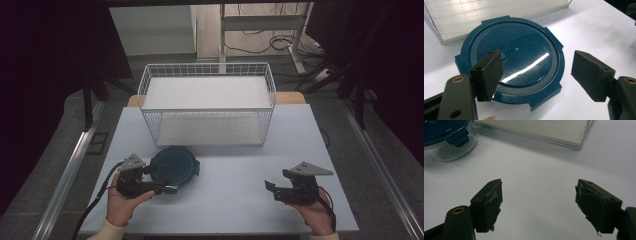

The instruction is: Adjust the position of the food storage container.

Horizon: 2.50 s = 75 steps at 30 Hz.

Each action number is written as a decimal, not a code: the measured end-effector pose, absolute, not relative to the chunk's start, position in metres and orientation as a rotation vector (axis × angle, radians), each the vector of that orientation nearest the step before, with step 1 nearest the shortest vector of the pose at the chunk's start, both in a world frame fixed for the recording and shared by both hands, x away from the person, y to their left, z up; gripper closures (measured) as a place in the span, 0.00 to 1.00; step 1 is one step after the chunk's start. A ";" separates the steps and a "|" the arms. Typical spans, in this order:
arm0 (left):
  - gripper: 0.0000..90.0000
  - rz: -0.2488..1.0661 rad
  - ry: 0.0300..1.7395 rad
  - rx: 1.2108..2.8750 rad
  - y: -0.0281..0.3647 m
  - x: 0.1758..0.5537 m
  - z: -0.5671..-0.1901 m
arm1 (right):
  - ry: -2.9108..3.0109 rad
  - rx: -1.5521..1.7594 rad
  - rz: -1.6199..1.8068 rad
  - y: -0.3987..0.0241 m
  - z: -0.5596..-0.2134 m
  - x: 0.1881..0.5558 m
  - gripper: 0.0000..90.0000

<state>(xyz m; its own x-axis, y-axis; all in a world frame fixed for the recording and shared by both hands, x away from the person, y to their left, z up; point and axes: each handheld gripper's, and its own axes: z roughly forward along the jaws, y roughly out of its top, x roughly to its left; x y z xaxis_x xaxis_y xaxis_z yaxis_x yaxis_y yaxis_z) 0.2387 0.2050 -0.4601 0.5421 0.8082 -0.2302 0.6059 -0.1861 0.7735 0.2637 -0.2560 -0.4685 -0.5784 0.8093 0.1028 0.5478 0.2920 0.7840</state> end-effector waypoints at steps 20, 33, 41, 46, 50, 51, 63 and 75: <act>0.27 0.310 1.154 1.882 0.210 0.235 -0.457 | 2.267 1.231 1.182 -0.262 -0.469 0.266 0.25; 0.31 0.285 1.167 1.853 0.214 0.237 -0.452 | 2.284 1.242 1.192 -0.268 -0.468 0.267 0.26; 0.32 0.303 1.215 1.846 0.218 0.252 -0.437 | 2.234 1.257 1.219 -0.281 -0.463 0.263 0.27; 0.36 0.308 1.244 1.846 0.229 0.268 -0.427 | 2.213 1.274 1.215 -0.282 -0.463 0.264 0.27; 0.38 0.307 1.264 1.860 0.235 0.276 -0.425 | 2.203 1.274 1.208 -0.283 -0.462 0.265 0.27; 0.39 0.310 1.271 1.867 0.236 0.279 -0.425 | 2.195 1.282 1.211 -0.284 -0.461 0.266 0.27; 0.63 0.302 1.344 1.941 0.247 0.309 -0.430 | 2.199 1.298 1.196 -0.287 -0.464 0.265 0.27; 0.96 0.216 1.388 1.979 0.260 0.318 -0.459 | 2.206 1.294 1.147 -0.286 -0.469 0.266 0.27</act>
<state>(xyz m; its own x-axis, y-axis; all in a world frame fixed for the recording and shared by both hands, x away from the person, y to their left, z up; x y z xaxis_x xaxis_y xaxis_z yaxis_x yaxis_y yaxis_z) 0.3183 0.2595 -0.4586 0.4121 0.8768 -0.2479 0.7602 -0.1809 0.6240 0.2655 -0.2857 -0.4689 -0.5290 0.8420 0.1060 0.5702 0.2601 0.7792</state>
